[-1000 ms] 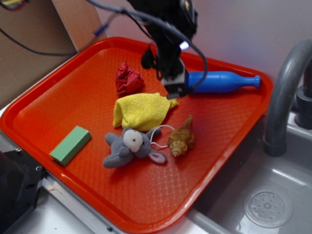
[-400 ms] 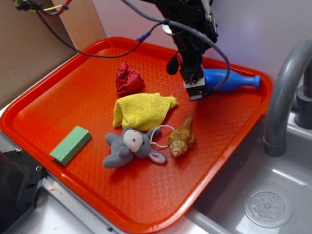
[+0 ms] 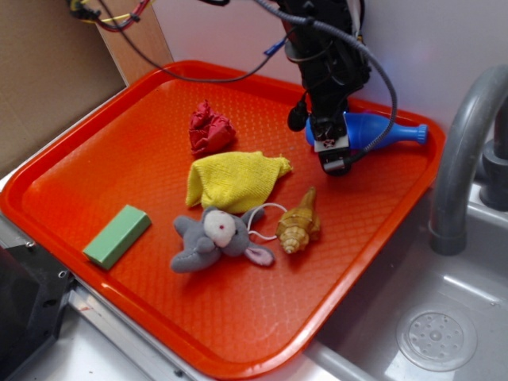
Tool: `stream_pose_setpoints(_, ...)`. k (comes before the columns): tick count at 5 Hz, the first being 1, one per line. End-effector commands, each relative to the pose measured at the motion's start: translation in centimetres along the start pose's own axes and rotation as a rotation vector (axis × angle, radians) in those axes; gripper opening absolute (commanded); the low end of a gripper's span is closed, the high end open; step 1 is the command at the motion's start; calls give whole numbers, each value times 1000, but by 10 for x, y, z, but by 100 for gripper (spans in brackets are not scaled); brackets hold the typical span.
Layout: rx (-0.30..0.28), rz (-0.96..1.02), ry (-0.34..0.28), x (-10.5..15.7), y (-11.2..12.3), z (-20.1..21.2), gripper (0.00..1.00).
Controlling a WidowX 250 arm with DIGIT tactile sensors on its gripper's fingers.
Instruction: Grab the blue bottle.
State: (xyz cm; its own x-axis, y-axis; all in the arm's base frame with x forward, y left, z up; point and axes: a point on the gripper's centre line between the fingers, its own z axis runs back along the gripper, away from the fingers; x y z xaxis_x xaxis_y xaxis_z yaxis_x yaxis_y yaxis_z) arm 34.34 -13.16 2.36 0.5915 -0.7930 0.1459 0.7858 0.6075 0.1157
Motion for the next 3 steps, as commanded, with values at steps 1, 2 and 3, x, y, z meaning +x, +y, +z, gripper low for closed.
stream_pose_setpoints(1, 51, 16, 40, -2, -23, 22, 0)
stream_pose_setpoints(2, 136, 211, 112, -22, -29, 76, 0)
stream_pose_setpoints(3, 93, 401, 159, -51, -34, 133, 0)
